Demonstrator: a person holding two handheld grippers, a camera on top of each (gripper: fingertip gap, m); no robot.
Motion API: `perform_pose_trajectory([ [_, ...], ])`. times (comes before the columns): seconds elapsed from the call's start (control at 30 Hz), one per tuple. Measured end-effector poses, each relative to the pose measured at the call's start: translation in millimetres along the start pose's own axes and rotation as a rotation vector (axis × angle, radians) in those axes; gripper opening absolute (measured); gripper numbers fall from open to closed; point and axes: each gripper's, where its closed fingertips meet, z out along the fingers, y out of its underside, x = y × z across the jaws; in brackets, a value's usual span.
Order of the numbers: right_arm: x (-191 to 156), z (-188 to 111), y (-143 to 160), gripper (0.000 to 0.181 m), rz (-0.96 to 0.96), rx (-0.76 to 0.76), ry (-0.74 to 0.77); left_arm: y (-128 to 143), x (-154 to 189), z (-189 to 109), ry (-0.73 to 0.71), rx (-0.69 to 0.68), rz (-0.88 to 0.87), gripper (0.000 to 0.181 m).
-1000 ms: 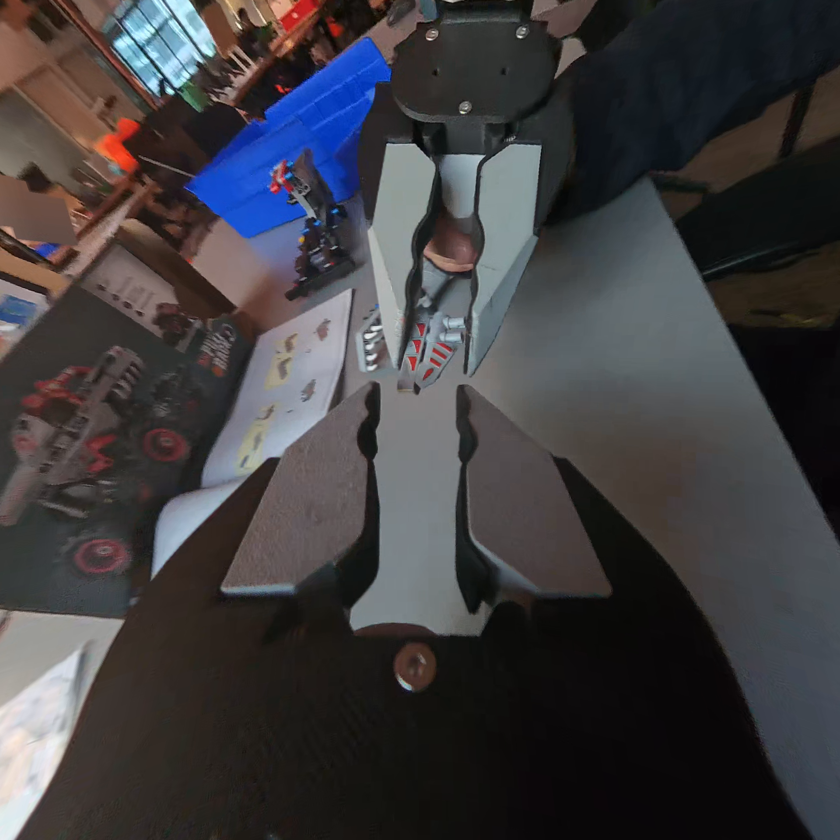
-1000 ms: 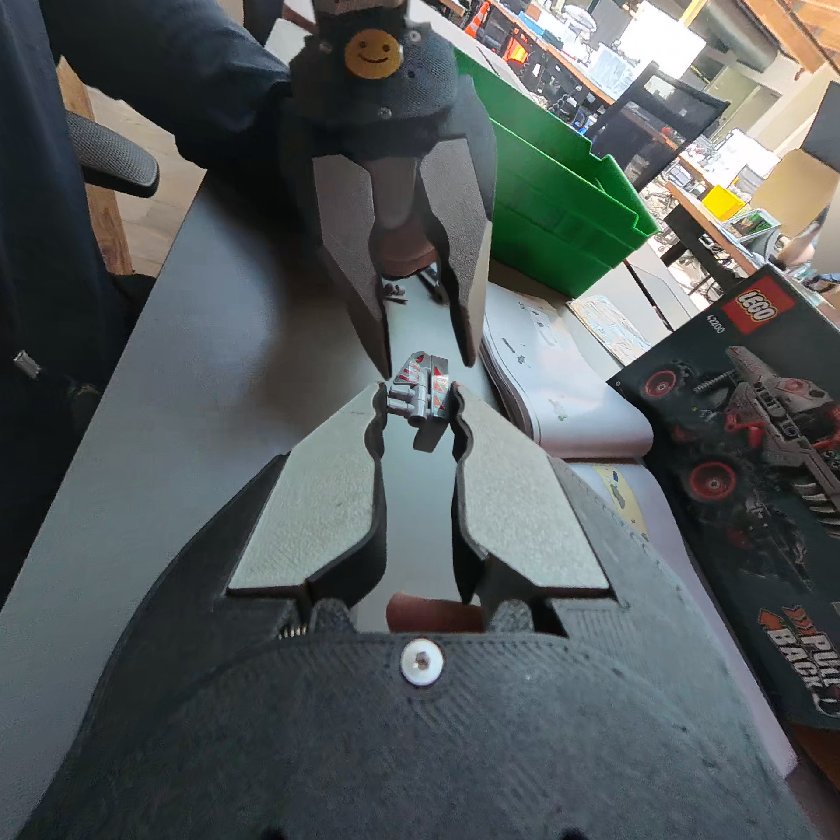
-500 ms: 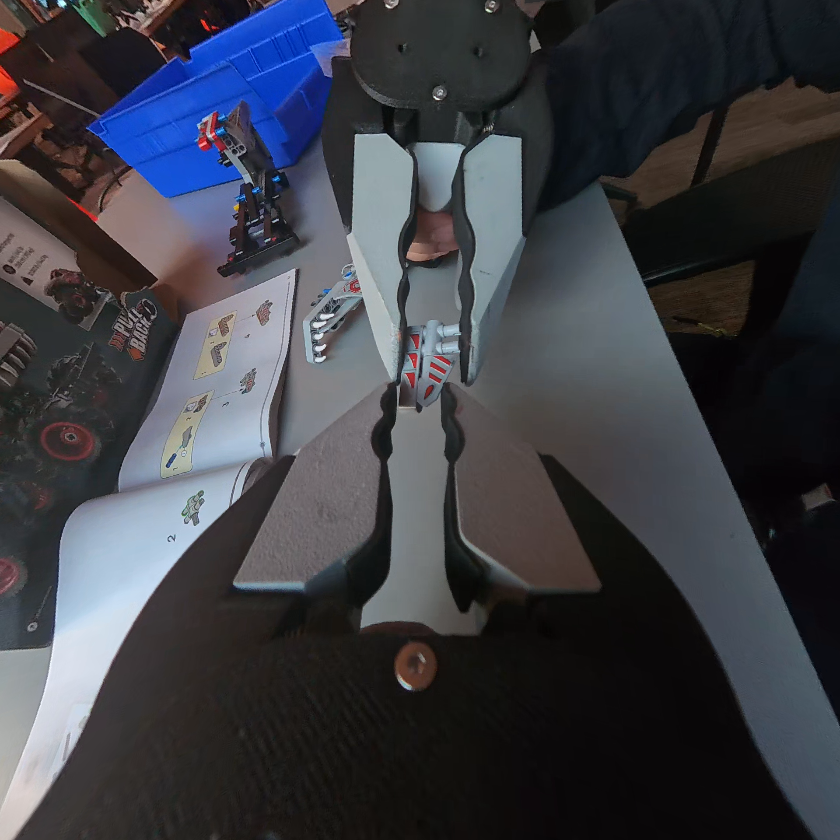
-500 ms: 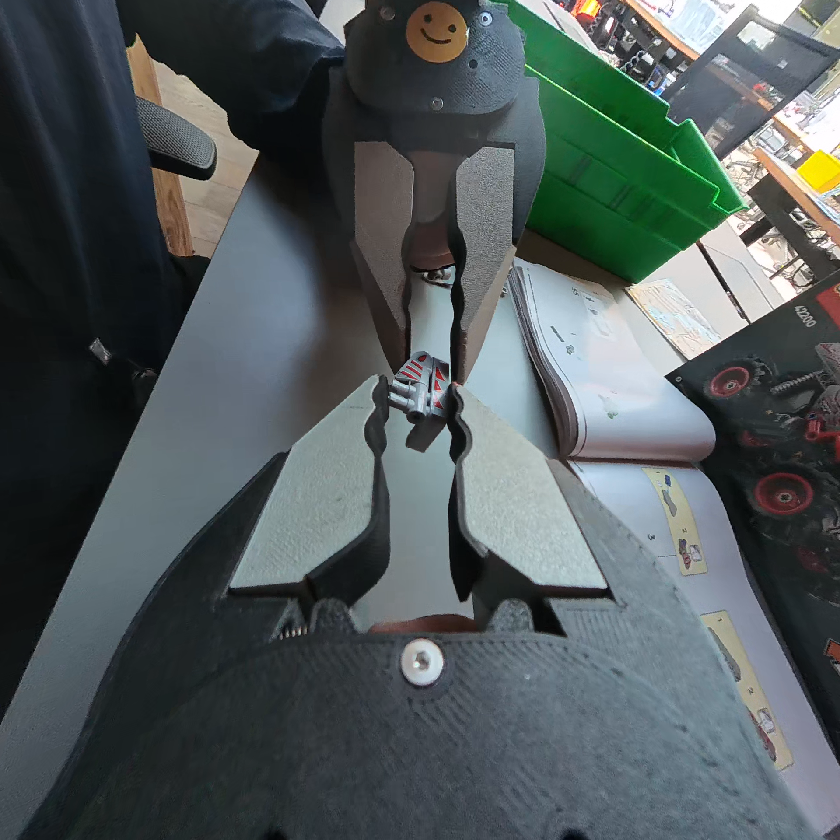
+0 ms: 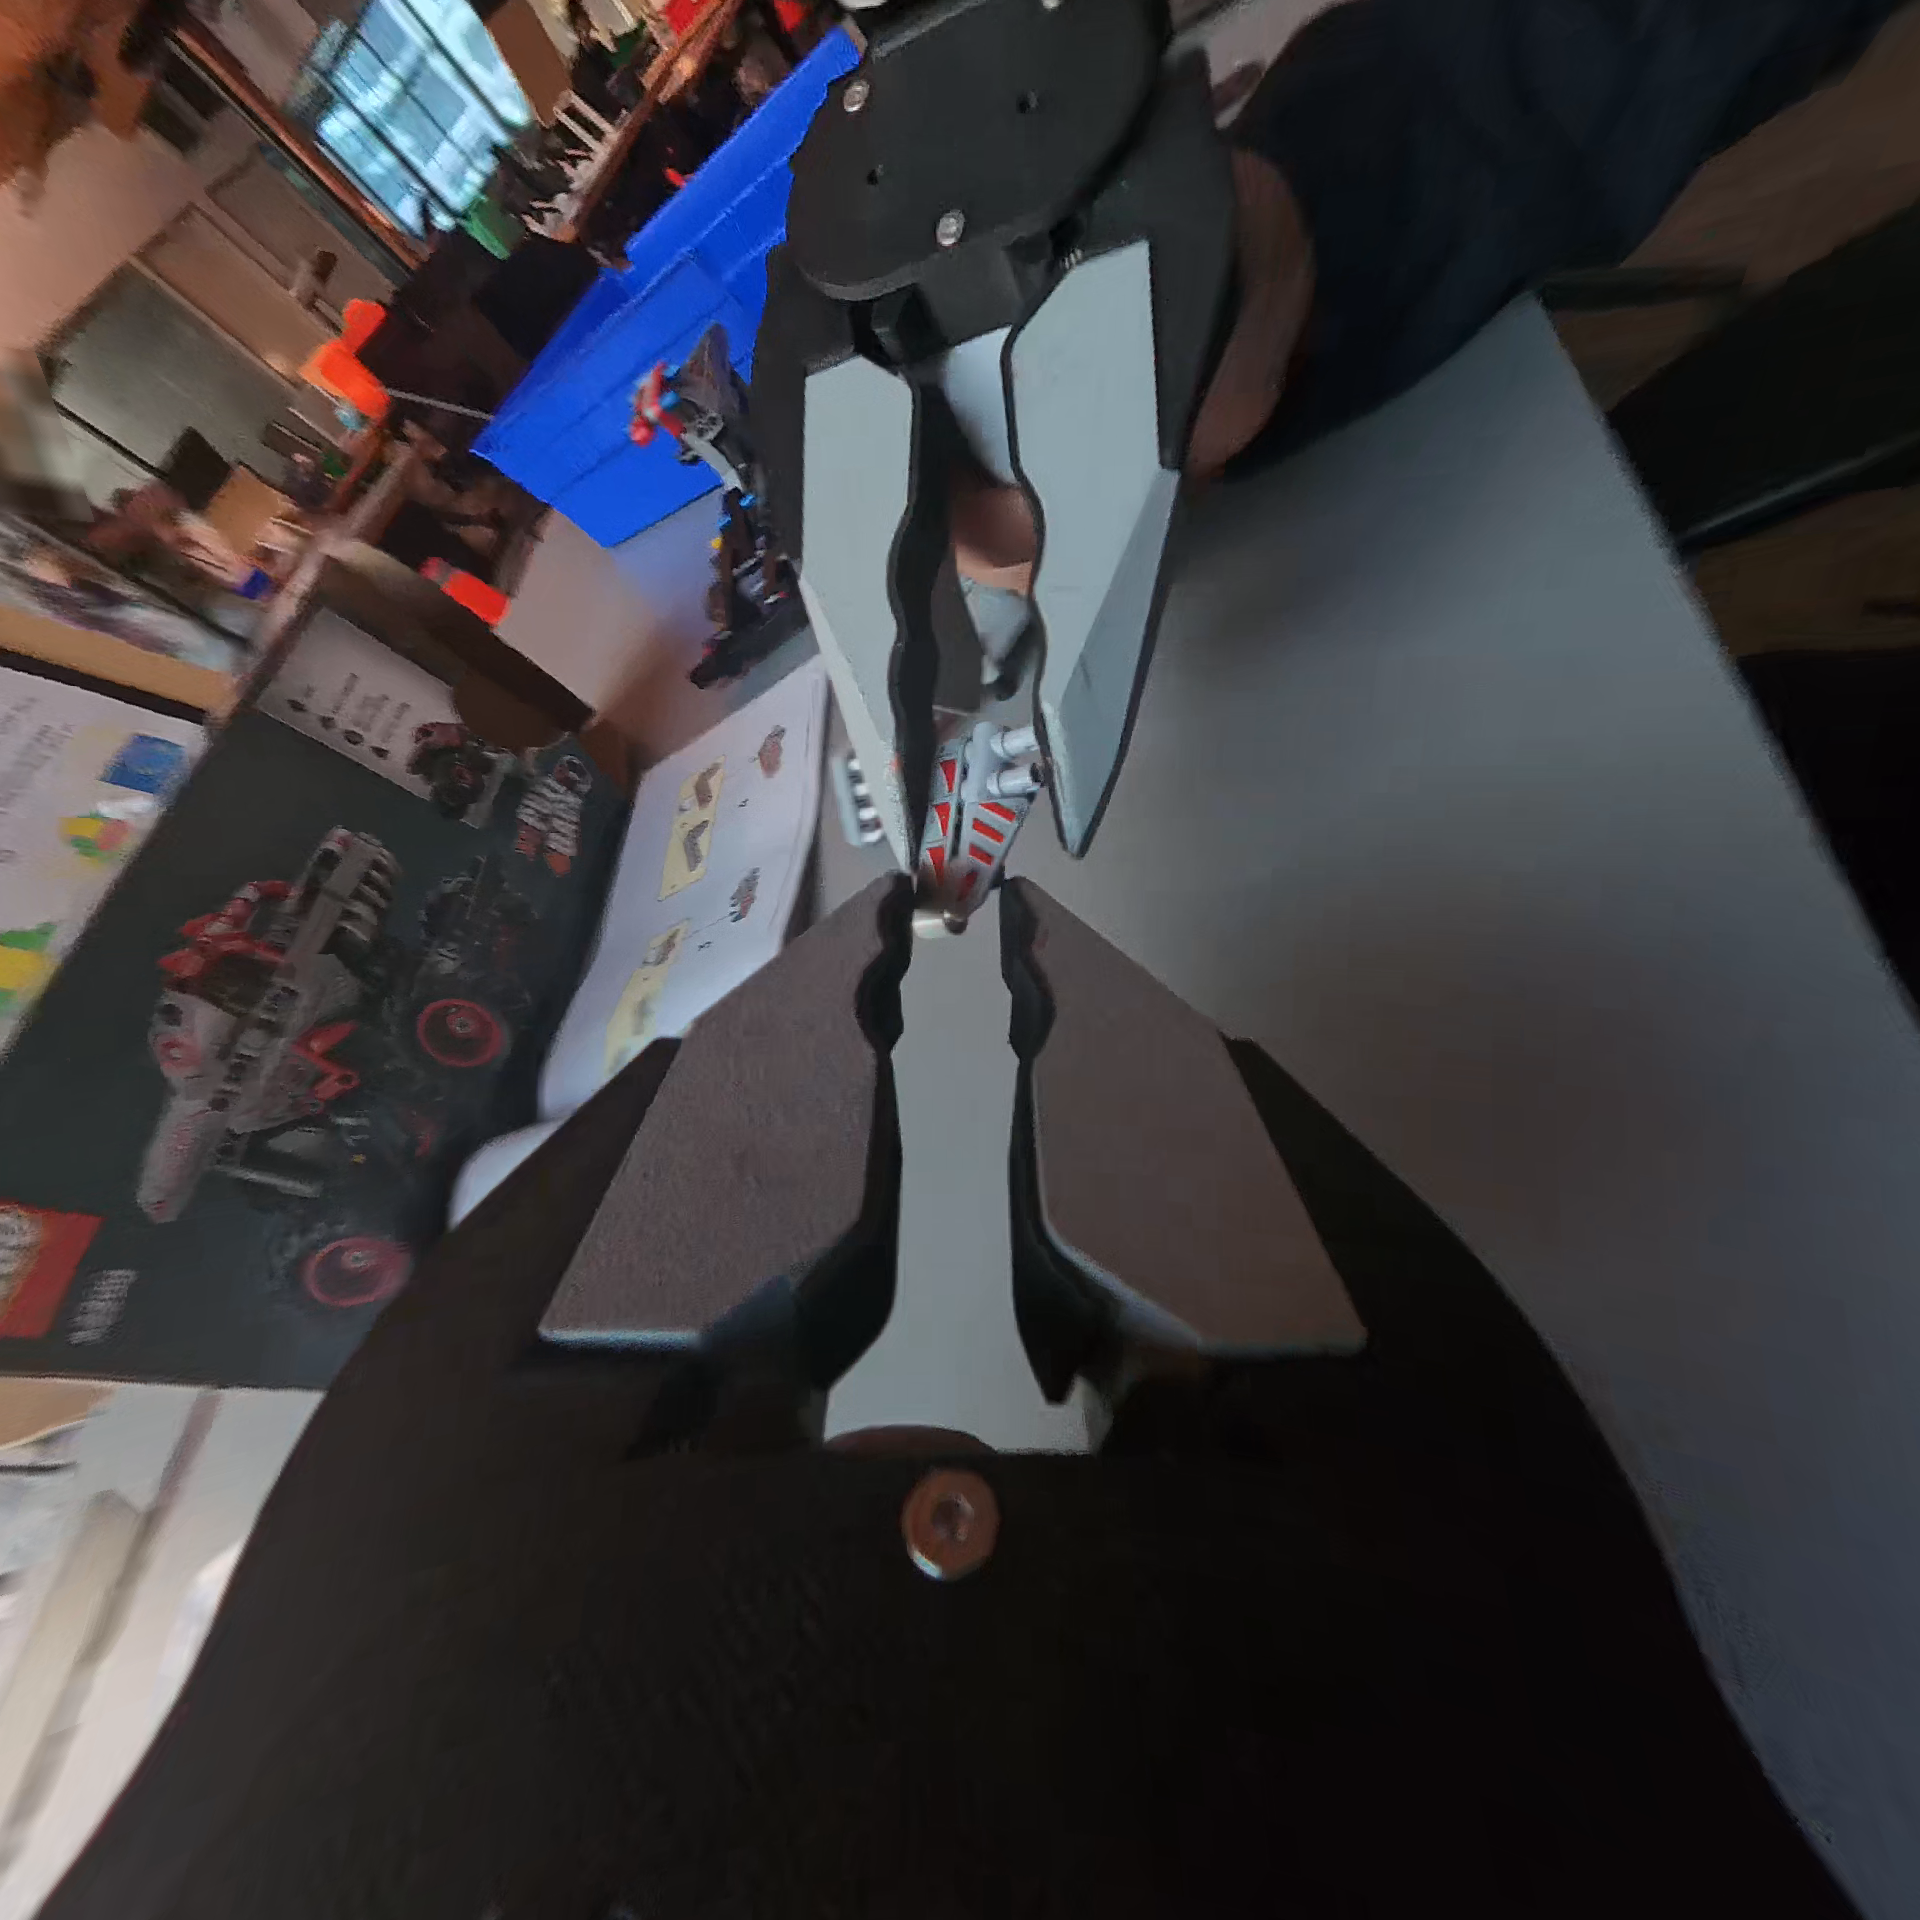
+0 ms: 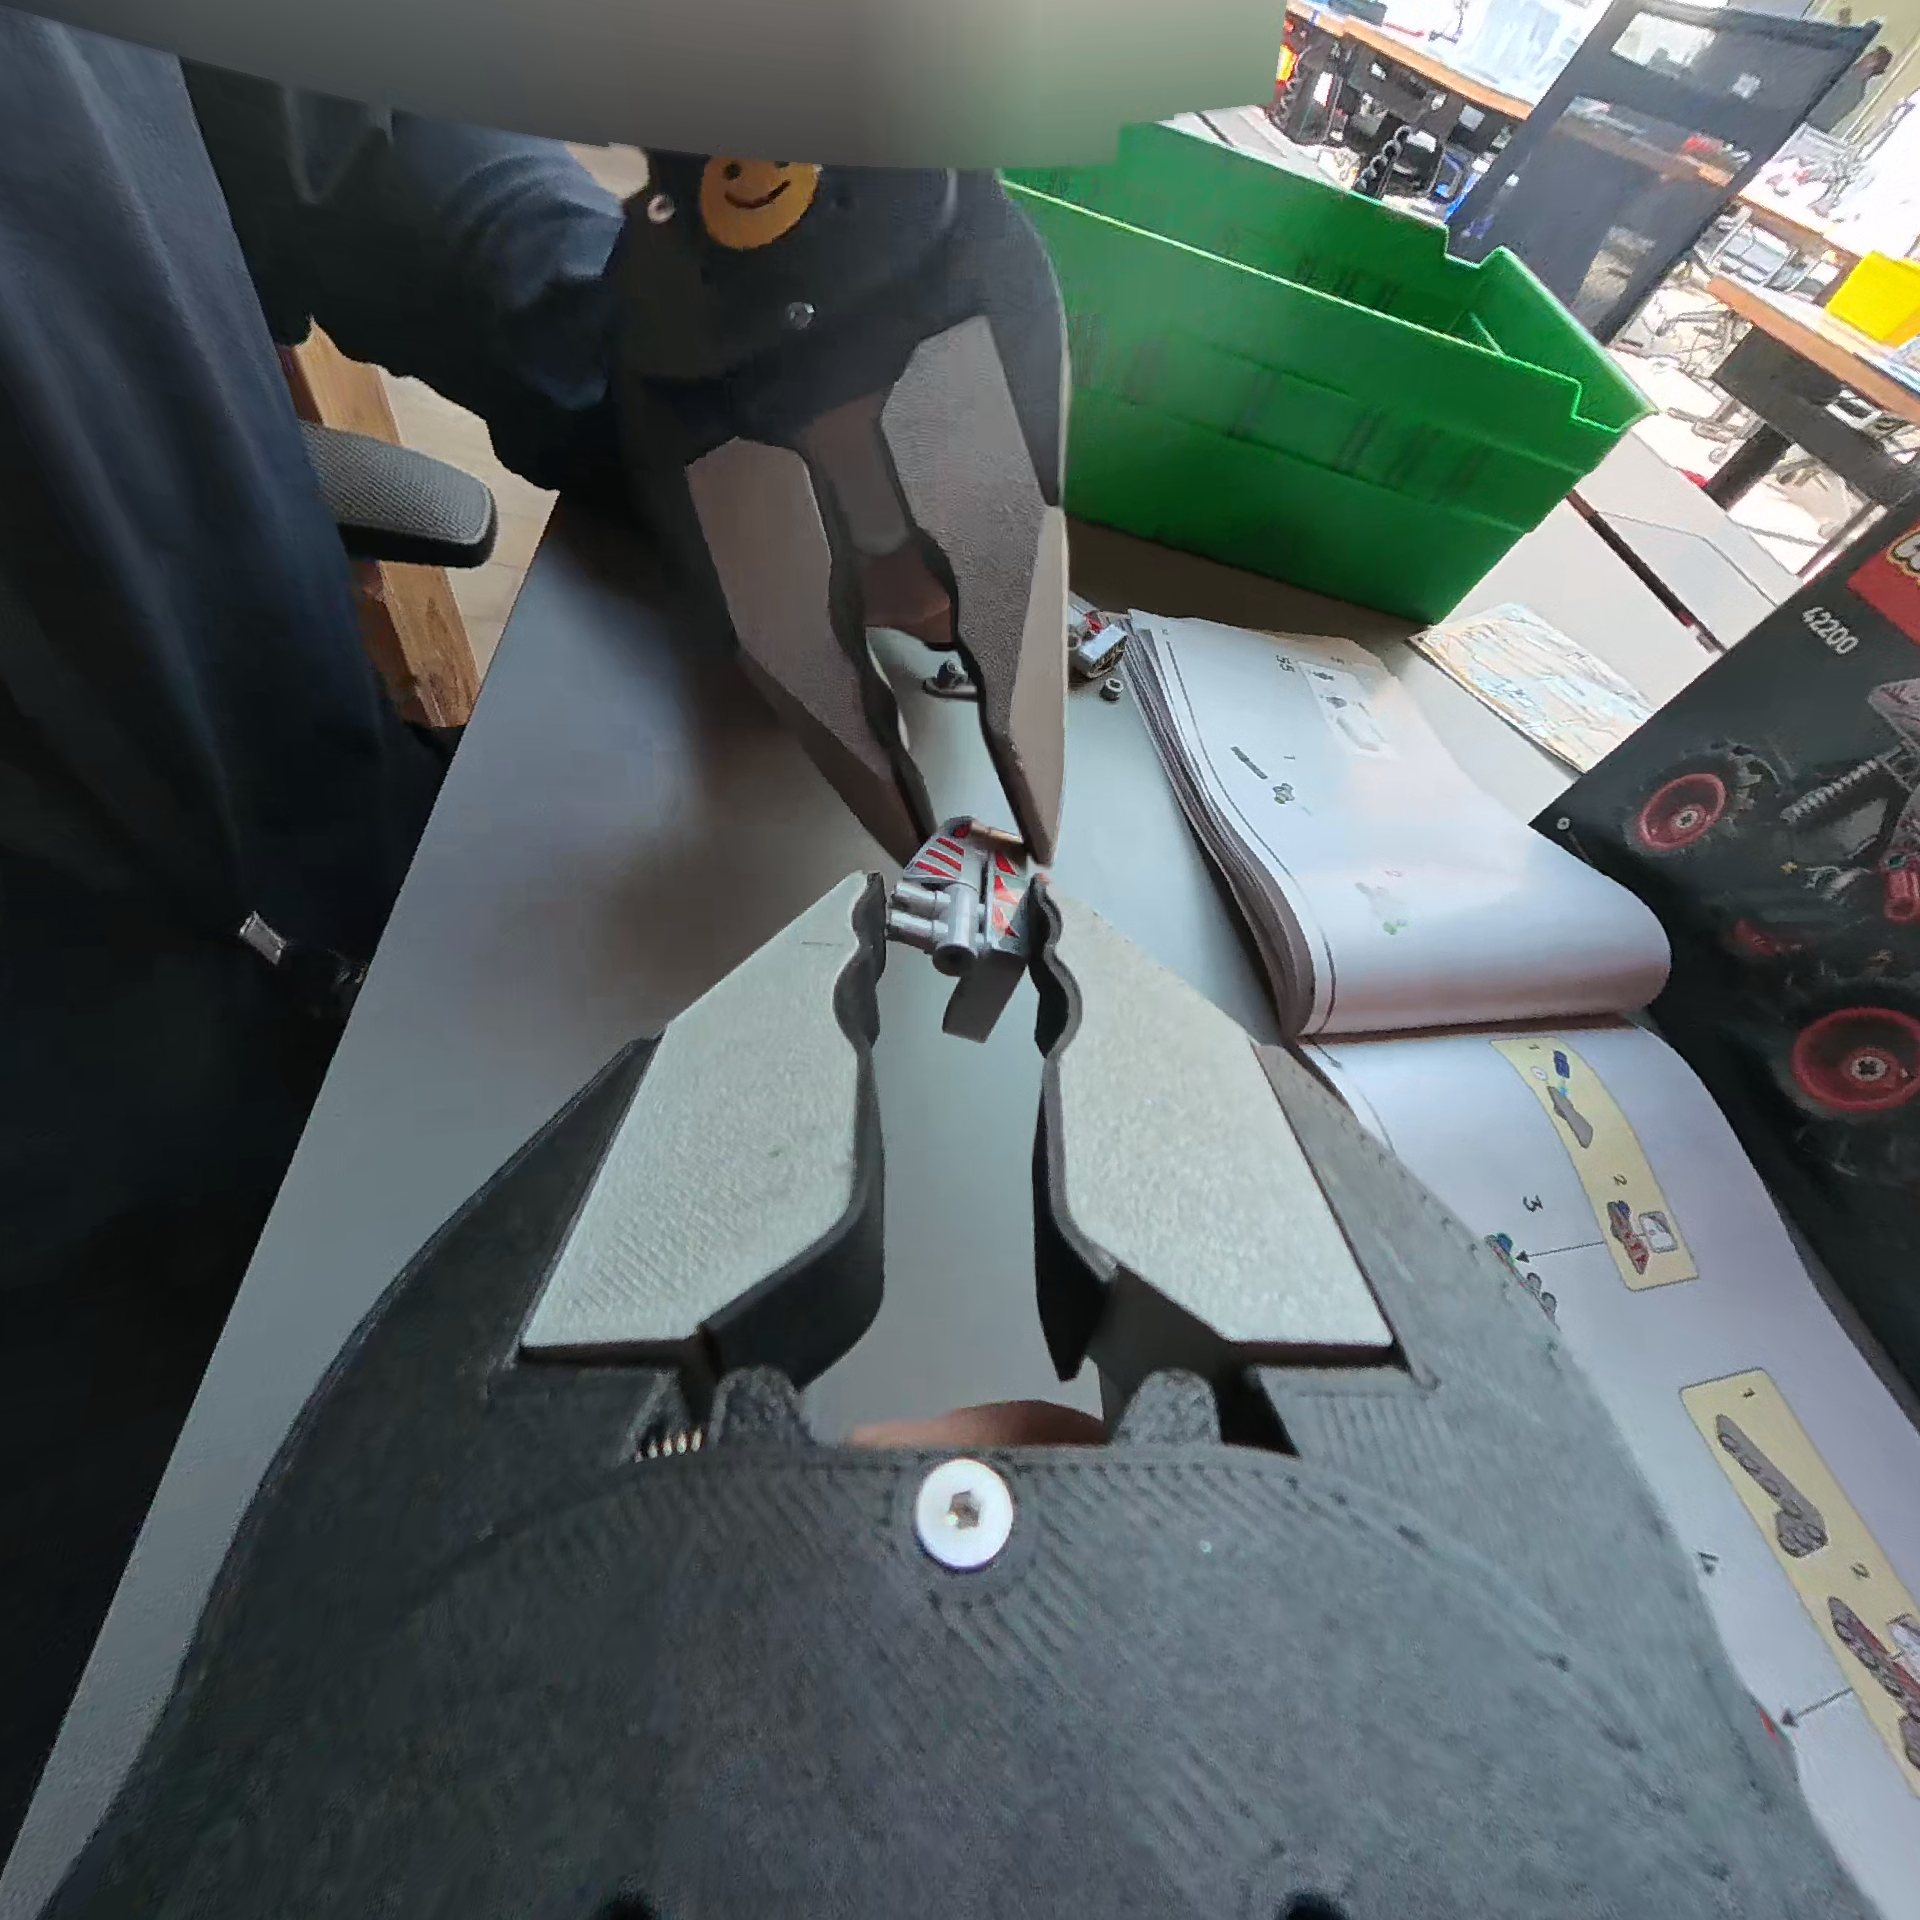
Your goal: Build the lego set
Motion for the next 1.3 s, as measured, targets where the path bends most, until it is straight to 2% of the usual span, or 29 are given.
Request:
perform_pose_trajectory([
  [0.1,0,-2,-4,0.032,0.067,0.029,-0.025,3,-7,-3,-0.142,-0.055,0.243,0.009],
  [0.17,1,-3,-6,0.039,0.100,0.047,-0.034,4,-9,-3,-0.190,-0.086,0.336,0.007],
  [0.2,3,-4,-5,0.036,0.115,0.049,-0.025,2,-8,-3,-0.196,-0.081,0.347,0.007],
  [0.23,5,-4,-5,0.024,0.127,0.050,-0.022,0,-8,-3,-0.207,-0.078,0.358,0.007],
  [0.4,10,-5,-7,0.024,0.115,0.056,0.021,-3,-17,-3,-0.328,-0.127,0.506,0.007],
  [0.67,9,-3,-6,0.024,0.031,0.016,0.068,-6,-16,0,-0.342,-0.132,0.522,0.007],
  [0.93,2,-7,-11,0.024,0.020,0.033,0.017,-12,-13,-2,-0.348,-0.113,0.529,0.006],
  [1.07,0,-9,-15,0.024,0.045,0.066,-0.010,-17,-12,-4,-0.356,-0.085,0.533,0.005],
  [1.3,8,-3,-7,0.024,0.111,0.030,0.019,-6,-15,0,-0.347,-0.152,0.510,0.006],
])
